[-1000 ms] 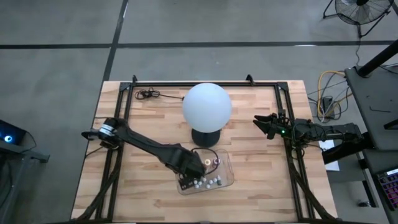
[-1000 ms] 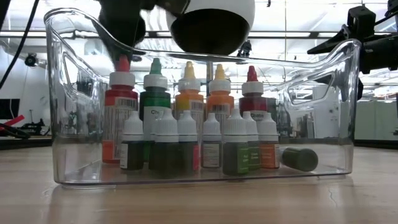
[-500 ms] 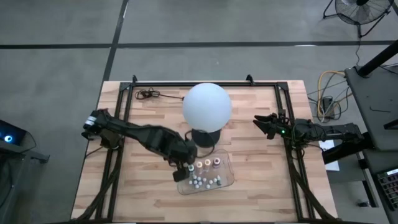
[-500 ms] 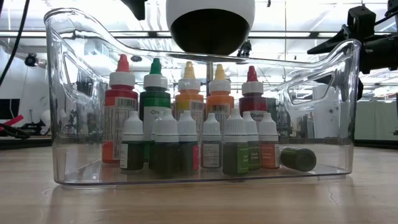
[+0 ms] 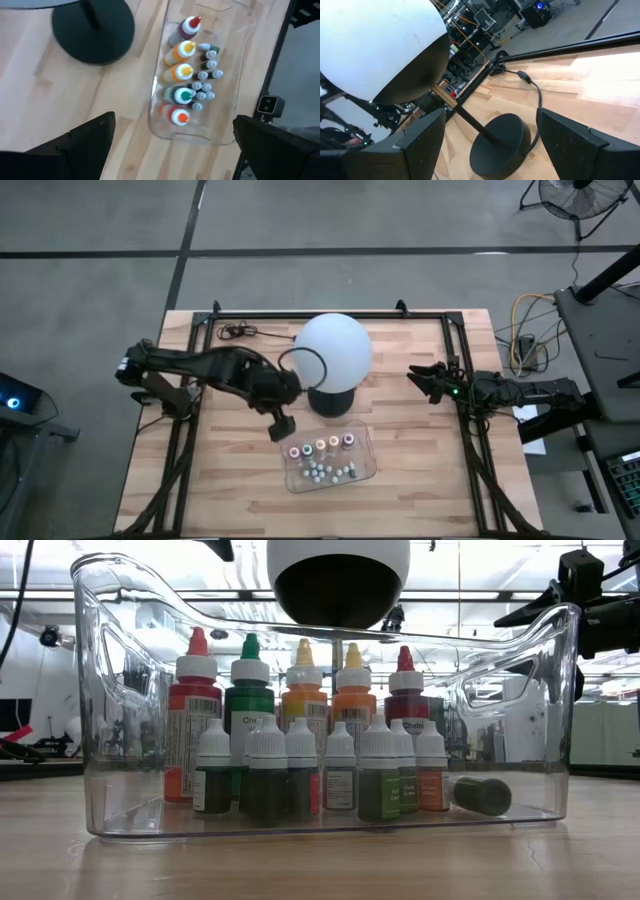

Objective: Pick & Place food coloring
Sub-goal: Return to Home Position

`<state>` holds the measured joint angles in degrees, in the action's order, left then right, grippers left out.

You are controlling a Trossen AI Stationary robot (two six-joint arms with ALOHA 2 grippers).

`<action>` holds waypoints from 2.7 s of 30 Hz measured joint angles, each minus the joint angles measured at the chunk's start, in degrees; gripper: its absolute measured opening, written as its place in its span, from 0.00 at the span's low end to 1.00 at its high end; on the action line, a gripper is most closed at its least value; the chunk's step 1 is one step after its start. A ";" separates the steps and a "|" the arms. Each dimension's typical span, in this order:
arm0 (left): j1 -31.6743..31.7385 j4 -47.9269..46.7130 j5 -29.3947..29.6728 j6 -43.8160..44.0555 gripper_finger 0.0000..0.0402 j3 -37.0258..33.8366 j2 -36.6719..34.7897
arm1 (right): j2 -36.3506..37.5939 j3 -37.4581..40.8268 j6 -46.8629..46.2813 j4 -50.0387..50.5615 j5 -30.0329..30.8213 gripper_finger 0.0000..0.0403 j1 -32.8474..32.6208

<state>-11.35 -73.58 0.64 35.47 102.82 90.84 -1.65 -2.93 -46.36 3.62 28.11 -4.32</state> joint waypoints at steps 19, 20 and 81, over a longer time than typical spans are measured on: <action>7.35 16.50 0.00 -8.54 0.93 -42.75 -29.80 | 0.00 -0.01 0.01 -0.02 -0.01 0.75 -0.02; 7.56 17.24 0.01 -8.55 0.93 -45.20 -31.56 | 0.00 -0.01 0.00 -0.01 -0.01 0.75 -0.02; 8.28 49.35 5.57 -5.71 0.93 -95.95 -90.81 | 0.00 -0.01 -0.01 -0.02 -0.01 0.75 -0.01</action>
<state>-3.07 -24.24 6.20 29.76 6.87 0.03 -1.65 -2.94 -46.37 3.60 28.10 -4.33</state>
